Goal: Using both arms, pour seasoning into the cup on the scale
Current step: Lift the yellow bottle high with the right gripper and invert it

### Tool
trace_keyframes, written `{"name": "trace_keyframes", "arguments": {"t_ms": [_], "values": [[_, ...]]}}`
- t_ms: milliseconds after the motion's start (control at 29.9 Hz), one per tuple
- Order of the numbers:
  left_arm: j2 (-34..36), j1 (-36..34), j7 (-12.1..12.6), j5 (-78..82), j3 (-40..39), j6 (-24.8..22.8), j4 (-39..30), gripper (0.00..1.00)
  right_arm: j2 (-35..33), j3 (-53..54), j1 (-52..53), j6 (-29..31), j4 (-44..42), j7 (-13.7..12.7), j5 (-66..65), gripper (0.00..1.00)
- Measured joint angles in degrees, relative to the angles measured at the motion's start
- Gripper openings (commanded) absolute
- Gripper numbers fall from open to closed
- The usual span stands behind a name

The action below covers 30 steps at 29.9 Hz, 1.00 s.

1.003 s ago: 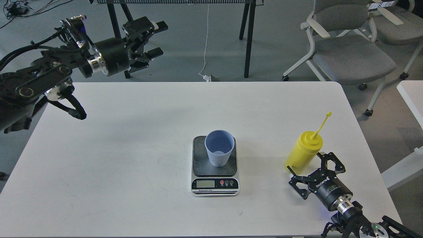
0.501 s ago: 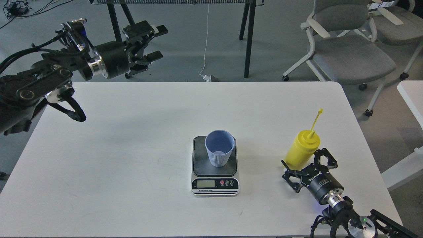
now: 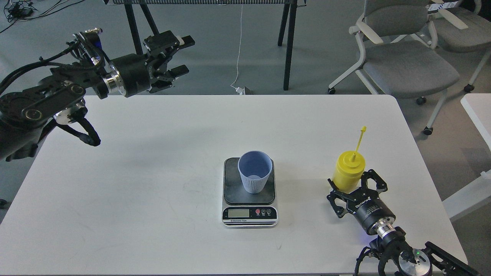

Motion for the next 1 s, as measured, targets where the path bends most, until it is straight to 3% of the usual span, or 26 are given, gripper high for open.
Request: {"name": "trace_keyframes", "arguments": {"t_ms": [234, 368, 568, 702, 1003], "values": [[-0.69, 0.05, 0.00, -0.02, 0.00, 0.00, 0.08, 0.99, -1.33, 4.39, 1.02, -0.01, 1.57, 0.00, 0.11, 0.07], [-0.81, 0.05, 0.00, -0.11, -0.22, 0.00, 0.12, 0.99, -7.47, 7.61, 5.36, -0.01, 4.02, 0.00, 0.18, 0.07], [-0.82, 0.05, 0.00, -0.26, -0.94, 0.00, 0.44, 1.00, -20.01, 6.53, 21.11, -0.01, 5.79, -0.13, -0.66, 0.06], [-1.35, 0.06, 0.00, -0.30, -2.52, 0.00, 0.44, 1.00, -25.59, 0.90, 35.69, 0.00, 5.49, -0.19, -8.64, 0.05], [-2.65, 0.40, 0.00, -0.26, -4.04, 0.00, 0.44, 0.99, -27.01, -13.74, 59.15, 0.02, 5.59, 0.19, -33.87, 0.05]]}}
